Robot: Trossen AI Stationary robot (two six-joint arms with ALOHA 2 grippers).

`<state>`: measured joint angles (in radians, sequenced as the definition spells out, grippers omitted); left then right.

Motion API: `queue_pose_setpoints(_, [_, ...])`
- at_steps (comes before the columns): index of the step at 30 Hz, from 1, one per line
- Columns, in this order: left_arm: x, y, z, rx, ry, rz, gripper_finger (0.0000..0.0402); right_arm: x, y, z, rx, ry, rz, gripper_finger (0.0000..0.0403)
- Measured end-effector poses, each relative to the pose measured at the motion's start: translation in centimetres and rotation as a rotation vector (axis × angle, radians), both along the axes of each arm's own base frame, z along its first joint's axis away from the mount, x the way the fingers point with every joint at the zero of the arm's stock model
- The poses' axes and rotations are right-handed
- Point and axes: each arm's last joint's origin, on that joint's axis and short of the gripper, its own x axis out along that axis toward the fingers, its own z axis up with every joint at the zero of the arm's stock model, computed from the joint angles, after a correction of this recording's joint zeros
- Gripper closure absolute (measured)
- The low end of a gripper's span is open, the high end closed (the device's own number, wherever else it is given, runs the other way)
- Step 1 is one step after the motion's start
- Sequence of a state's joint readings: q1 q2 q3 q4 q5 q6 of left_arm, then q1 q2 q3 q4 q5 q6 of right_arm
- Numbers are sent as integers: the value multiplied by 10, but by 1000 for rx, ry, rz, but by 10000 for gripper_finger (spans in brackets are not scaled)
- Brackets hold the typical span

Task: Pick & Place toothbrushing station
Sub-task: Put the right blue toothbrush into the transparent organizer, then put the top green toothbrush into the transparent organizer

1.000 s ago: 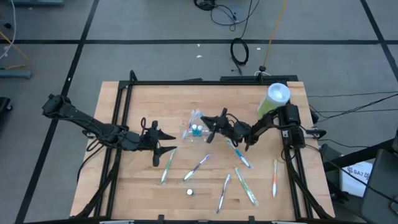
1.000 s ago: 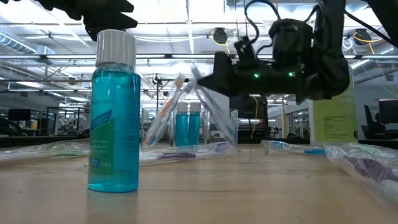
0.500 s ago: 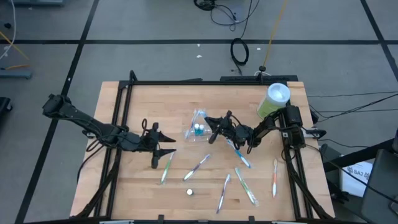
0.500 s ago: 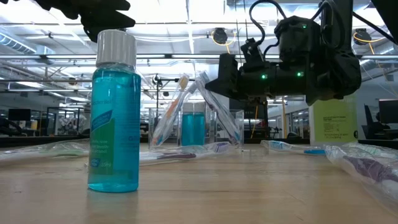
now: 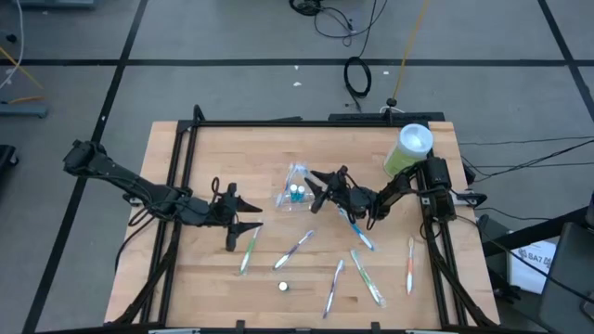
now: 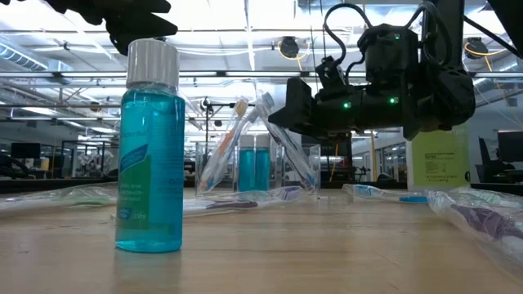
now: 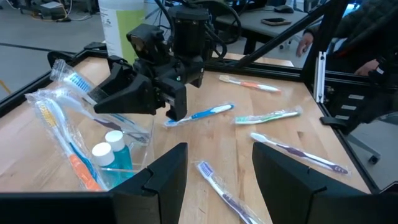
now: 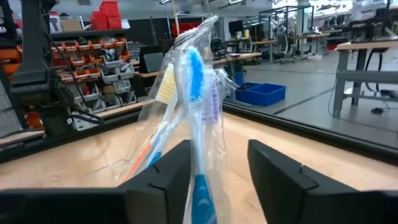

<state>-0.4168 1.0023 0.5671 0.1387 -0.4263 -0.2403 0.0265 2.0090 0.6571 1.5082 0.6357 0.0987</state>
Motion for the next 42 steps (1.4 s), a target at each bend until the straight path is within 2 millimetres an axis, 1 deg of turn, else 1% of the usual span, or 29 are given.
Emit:
queue_pose_setpoints(5, [0,0,0,0,0,0,213,0,1,8,-50,-30,-1,222])
queue_pose_setpoints(8, [0,0,0,0,0,-1,213,-1,1,16,-52,-48,-1,211])
queue_pose_setpoints(12, [0,0,-1,2,7,-4,213,-3,1,28,-51,-79,-1,204])
queue_pose_setpoints(16, [0,0,-1,1,7,-3,213,-7,3,44,-51,-121,8,205])
queue_pose_setpoints(18, [0,0,-1,0,7,-3,213,-9,7,48,-70,-101,30,205])
queue_pose_setpoints(22, [0,0,-1,-11,7,0,213,-16,19,60,-152,-23,150,206])
queue_pose_setpoints(26, [0,0,-1,-80,14,4,213,-29,30,75,-177,75,241,206])
queue_pose_setpoints(29, [1,-3,-4,-127,29,-19,213,-44,35,91,-111,113,276,206])
queue_pose_setpoints(35, [9,-7,-19,-182,108,7,213,-78,41,117,-65,231,333,206])
queue_pose_setpoints(39, [14,-9,-35,-204,192,49,213,-100,39,122,64,297,354,206])
queue_pose_setpoints(42, [16,-9,-48,-213,269,101,213,-112,38,112,177,415,368,206])
